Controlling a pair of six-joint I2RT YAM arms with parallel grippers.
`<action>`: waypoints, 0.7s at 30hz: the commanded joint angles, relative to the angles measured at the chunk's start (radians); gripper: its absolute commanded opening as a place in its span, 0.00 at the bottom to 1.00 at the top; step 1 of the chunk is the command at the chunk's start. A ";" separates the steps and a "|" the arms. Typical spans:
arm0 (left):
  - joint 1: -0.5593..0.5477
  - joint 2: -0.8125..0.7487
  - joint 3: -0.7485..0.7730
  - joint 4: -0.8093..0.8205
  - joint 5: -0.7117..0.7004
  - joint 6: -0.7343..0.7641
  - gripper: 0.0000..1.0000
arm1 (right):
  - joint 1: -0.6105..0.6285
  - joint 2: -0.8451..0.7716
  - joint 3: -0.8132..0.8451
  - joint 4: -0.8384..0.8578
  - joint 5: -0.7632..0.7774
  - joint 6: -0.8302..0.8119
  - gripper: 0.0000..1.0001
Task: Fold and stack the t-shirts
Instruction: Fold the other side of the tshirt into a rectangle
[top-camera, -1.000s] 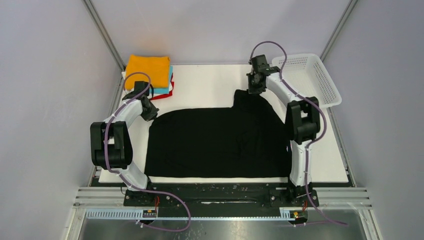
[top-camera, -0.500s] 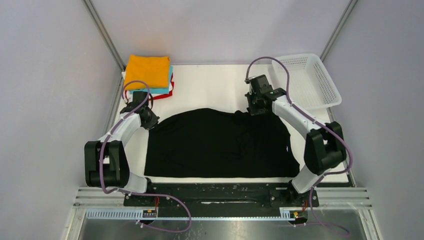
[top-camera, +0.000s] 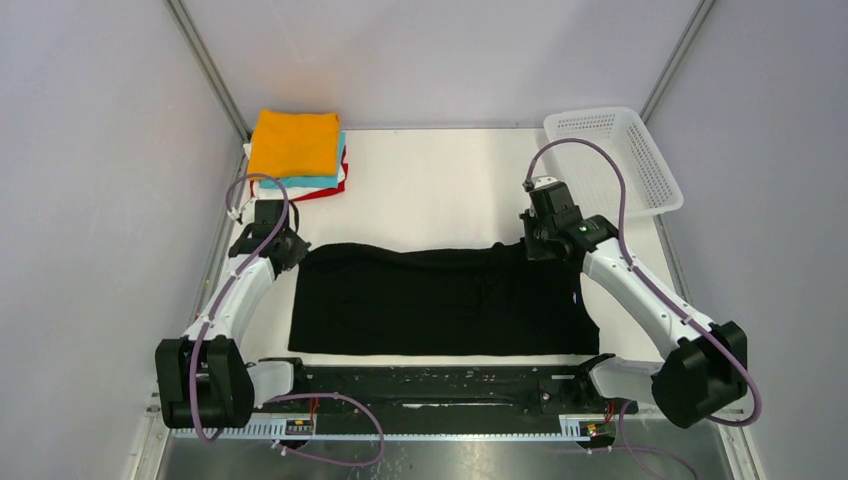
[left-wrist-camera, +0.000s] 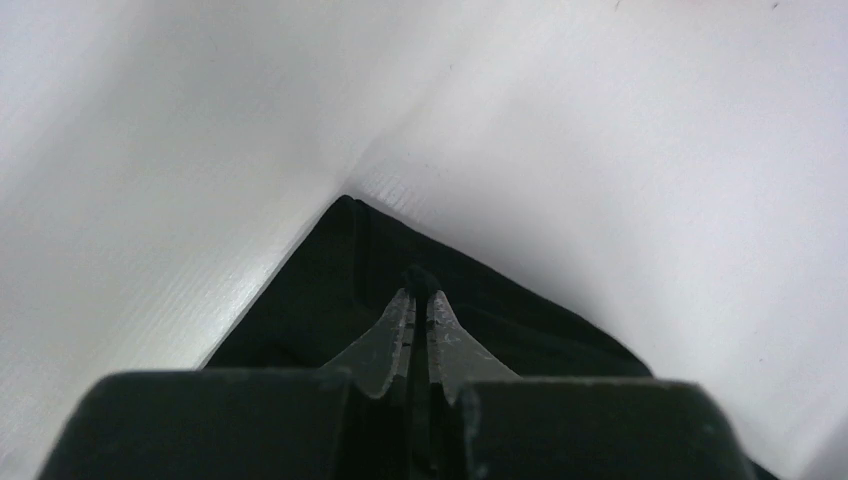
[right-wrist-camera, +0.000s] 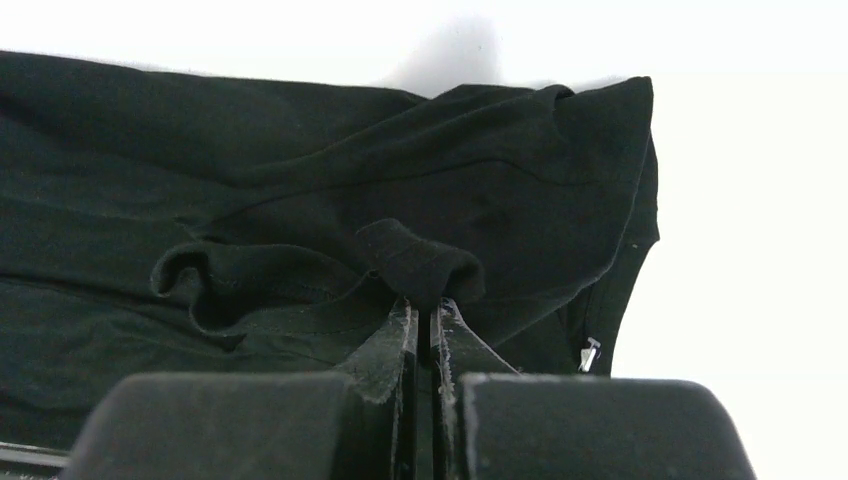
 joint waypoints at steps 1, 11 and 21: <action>0.000 -0.076 -0.019 -0.001 -0.082 -0.029 0.00 | 0.013 -0.072 -0.036 -0.038 -0.010 0.045 0.00; 0.000 -0.097 -0.097 0.035 -0.105 -0.067 0.00 | 0.044 -0.146 -0.186 -0.077 -0.020 0.110 0.06; 0.003 -0.134 -0.111 -0.080 -0.247 -0.142 0.32 | 0.096 -0.372 -0.348 -0.343 -0.088 0.427 0.97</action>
